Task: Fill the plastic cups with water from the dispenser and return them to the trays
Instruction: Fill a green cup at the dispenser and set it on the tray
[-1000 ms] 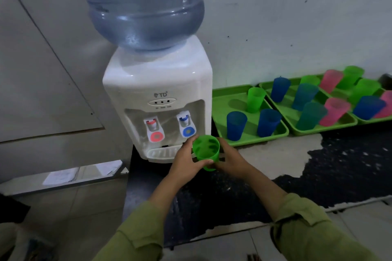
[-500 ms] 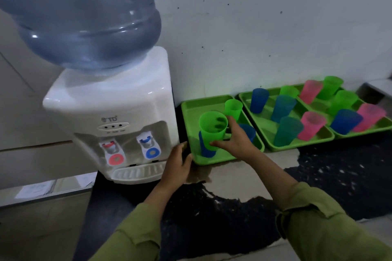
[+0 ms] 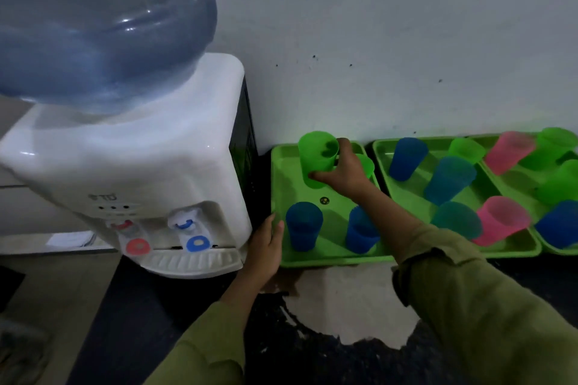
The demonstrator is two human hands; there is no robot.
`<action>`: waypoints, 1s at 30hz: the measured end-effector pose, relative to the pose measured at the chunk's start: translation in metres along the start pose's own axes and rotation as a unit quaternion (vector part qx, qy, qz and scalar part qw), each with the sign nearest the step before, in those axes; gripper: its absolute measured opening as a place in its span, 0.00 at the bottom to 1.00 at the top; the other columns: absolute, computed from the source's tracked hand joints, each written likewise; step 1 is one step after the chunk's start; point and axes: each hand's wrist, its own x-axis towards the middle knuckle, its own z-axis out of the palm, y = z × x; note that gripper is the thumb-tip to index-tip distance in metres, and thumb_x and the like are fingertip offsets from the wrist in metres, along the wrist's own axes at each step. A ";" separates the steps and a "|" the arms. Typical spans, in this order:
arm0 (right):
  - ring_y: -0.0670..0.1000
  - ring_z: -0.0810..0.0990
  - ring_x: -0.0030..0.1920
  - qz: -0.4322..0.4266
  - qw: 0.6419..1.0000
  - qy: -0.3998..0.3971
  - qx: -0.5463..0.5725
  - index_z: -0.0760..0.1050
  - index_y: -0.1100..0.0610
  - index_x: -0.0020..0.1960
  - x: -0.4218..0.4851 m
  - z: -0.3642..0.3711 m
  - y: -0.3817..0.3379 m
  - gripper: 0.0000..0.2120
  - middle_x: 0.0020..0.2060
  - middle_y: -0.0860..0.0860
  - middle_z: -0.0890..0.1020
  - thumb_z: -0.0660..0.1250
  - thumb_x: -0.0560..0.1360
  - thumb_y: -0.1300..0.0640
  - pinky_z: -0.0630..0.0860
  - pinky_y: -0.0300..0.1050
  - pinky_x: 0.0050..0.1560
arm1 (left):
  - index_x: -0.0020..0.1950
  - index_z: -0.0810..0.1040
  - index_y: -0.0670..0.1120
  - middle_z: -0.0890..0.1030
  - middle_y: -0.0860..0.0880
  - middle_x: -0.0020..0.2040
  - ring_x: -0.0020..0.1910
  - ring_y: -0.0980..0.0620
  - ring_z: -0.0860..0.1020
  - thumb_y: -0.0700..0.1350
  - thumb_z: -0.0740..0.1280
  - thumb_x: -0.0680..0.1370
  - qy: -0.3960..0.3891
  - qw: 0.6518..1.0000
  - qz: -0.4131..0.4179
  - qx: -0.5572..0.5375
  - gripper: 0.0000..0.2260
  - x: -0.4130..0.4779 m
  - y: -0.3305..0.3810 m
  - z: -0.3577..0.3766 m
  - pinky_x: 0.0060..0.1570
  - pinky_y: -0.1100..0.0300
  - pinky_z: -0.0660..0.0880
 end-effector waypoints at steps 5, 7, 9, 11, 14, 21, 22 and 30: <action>0.56 0.74 0.51 0.009 0.999 -0.044 -0.028 0.60 0.60 0.65 0.035 0.020 0.021 0.38 0.56 0.59 0.75 0.78 0.62 0.61 0.76 0.55 0.53 | 0.72 0.64 0.46 0.69 0.45 0.71 0.69 0.47 0.67 0.50 0.54 0.82 0.012 0.999 -0.032 -0.006 0.20 0.015 -0.001 0.005 0.66 0.60 0.62; 0.58 0.76 0.51 0.016 0.996 -0.067 -0.057 0.60 0.59 0.67 0.045 0.030 0.027 0.40 0.55 0.59 0.76 0.79 0.61 0.60 0.76 0.56 0.53 | 0.71 0.65 0.46 0.70 0.44 0.70 0.68 0.47 0.68 0.50 0.54 0.81 0.021 0.999 -0.037 -0.008 0.19 0.018 -0.002 0.004 0.65 0.59 0.63; 0.61 0.77 0.53 0.038 0.993 -0.078 -0.078 0.60 0.58 0.66 0.055 0.038 0.032 0.41 0.54 0.60 0.78 0.79 0.61 0.59 0.77 0.56 0.52 | 0.71 0.65 0.47 0.70 0.45 0.69 0.68 0.47 0.69 0.50 0.54 0.81 0.028 0.999 -0.040 0.001 0.19 0.021 -0.003 0.006 0.64 0.60 0.63; 0.62 0.77 0.54 0.056 0.992 -0.084 -0.079 0.60 0.59 0.66 0.061 0.046 0.037 0.40 0.54 0.61 0.78 0.79 0.61 0.59 0.76 0.52 0.51 | 0.71 0.66 0.47 0.71 0.46 0.69 0.67 0.47 0.69 0.51 0.54 0.81 0.035 0.999 -0.039 0.008 0.19 0.022 -0.003 0.007 0.62 0.62 0.63; 0.61 0.77 0.54 0.079 0.990 -0.090 -0.069 0.60 0.60 0.67 0.065 0.053 0.043 0.39 0.55 0.62 0.77 0.78 0.63 0.61 0.70 0.44 0.45 | 0.70 0.67 0.48 0.72 0.46 0.68 0.66 0.48 0.70 0.51 0.54 0.81 0.049 0.998 -0.038 0.017 0.18 0.024 -0.004 0.010 0.61 0.62 0.64; 0.60 0.75 0.56 0.102 0.989 -0.098 -0.053 0.57 0.63 0.66 0.064 0.062 0.051 0.40 0.58 0.64 0.74 0.77 0.63 0.64 0.73 0.49 0.51 | 0.69 0.68 0.46 0.73 0.45 0.67 0.65 0.48 0.71 0.50 0.55 0.81 0.046 0.998 -0.030 0.035 0.17 0.024 -0.008 0.010 0.63 0.58 0.66; 0.60 0.74 0.55 0.105 0.988 -0.099 -0.050 0.57 0.63 0.66 0.063 0.062 0.051 0.40 0.57 0.64 0.74 0.77 0.63 0.64 0.72 0.49 0.50 | 0.69 0.68 0.46 0.73 0.45 0.67 0.65 0.48 0.71 0.50 0.55 0.81 0.045 0.998 -0.028 0.035 0.17 0.024 -0.008 0.010 0.63 0.58 0.67; 0.61 0.74 0.59 0.099 0.984 -0.124 -0.084 0.55 0.63 0.69 0.050 0.045 0.041 0.41 0.59 0.62 0.74 0.76 0.66 0.62 0.72 0.47 0.50 | 0.70 0.66 0.45 0.71 0.44 0.68 0.66 0.46 0.70 0.50 0.54 0.82 0.030 0.997 -0.033 0.066 0.18 0.021 0.000 0.010 0.60 0.61 0.65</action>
